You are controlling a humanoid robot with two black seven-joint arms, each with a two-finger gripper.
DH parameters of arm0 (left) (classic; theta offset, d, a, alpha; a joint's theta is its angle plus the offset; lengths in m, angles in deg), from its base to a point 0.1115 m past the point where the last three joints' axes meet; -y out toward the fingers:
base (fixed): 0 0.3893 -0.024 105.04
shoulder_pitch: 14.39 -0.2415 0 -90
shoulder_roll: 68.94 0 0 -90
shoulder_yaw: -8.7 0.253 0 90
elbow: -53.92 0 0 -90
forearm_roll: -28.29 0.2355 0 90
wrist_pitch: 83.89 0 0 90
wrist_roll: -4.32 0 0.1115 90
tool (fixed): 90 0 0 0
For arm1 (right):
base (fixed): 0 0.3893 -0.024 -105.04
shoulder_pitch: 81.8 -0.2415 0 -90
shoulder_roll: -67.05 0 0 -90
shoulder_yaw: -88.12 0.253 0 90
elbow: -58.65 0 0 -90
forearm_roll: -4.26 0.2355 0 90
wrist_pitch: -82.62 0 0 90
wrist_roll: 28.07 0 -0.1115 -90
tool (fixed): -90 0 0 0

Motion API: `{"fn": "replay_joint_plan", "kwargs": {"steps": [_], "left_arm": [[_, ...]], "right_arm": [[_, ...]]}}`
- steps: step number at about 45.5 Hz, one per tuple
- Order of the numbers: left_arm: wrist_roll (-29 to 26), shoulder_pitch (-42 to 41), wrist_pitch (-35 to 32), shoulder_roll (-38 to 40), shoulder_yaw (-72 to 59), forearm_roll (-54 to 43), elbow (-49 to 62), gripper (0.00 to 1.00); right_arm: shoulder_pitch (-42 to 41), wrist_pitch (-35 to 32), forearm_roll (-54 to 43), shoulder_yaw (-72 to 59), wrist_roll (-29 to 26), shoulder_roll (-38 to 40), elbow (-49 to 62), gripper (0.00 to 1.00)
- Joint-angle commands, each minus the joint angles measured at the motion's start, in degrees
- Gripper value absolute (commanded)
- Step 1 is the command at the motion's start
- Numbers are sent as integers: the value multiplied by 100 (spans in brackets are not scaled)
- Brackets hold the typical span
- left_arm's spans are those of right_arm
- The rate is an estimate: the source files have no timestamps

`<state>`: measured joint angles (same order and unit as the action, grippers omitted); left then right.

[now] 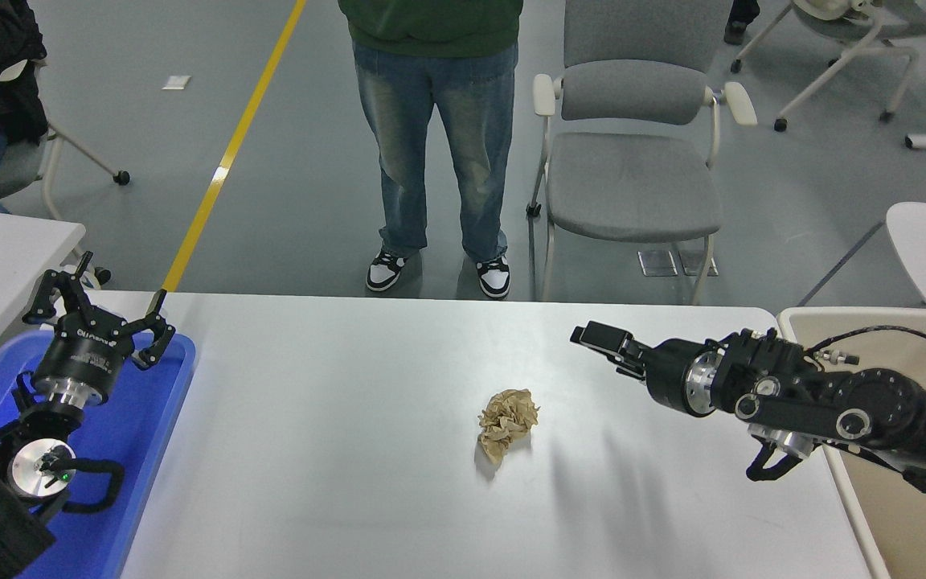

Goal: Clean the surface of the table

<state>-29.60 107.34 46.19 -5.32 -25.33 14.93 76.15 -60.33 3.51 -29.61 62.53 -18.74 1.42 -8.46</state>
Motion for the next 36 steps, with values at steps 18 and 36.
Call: {"fn": "replay_joint_plan", "kwargs": {"steps": [18, 36], "left_arm": [[0, -1, 0, 1, 2, 0, 0, 100], [0, -1, 0, 1, -7, 0, 0, 100]], "right_arm": [[-609, -289, 65, -1519, -97, -1699, 796, 100], [-319, -368, 126, -1634, -97, -2437, 1631, 100]]}}
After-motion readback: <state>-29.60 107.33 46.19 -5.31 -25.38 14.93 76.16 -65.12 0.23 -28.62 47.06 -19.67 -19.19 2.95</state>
